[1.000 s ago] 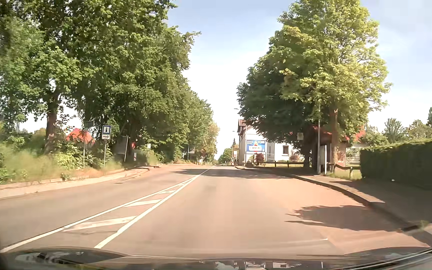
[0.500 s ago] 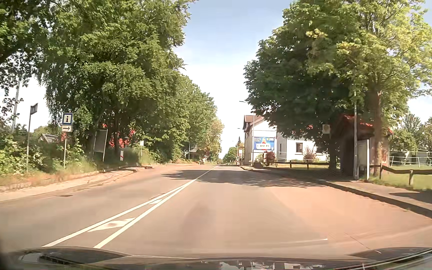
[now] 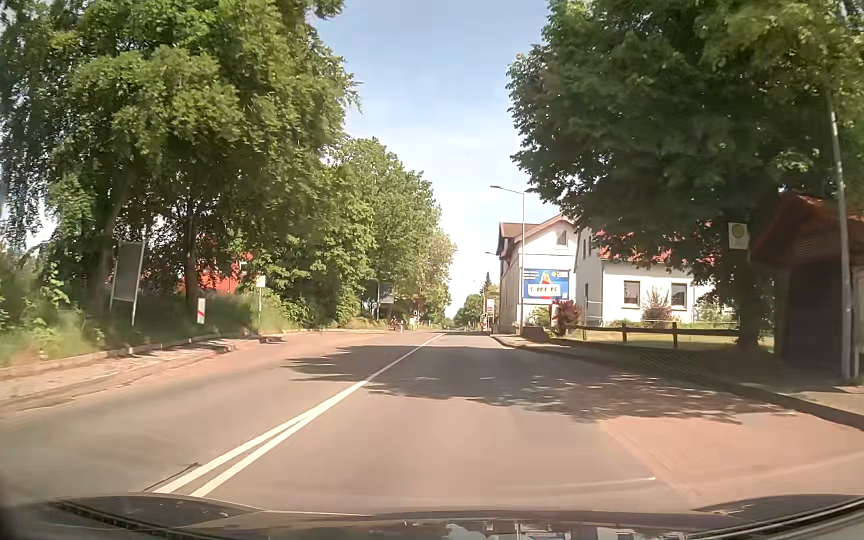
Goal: Follow the waypoints while adhering to traffic rules and regulations
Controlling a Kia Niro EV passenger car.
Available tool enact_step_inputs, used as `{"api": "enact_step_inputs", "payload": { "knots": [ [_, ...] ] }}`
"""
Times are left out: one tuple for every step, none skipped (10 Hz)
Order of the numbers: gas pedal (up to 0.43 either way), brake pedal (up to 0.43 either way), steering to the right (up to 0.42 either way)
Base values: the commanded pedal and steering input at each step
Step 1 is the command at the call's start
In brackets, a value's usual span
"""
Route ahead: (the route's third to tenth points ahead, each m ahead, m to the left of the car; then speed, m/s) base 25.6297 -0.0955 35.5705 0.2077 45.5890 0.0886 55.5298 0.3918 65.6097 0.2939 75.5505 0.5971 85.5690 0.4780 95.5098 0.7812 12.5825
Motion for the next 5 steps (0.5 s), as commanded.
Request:
{"api": "enact_step_inputs", "payload": {
  "knots": [
    [0.0, 0.0, -0.006],
    [0.0, 0.0, -0.004],
    [0.0, 0.0, -0.001],
    [0.0, 0.0, 0.0],
    [0.0, 0.0, 0.0]
  ]
}}
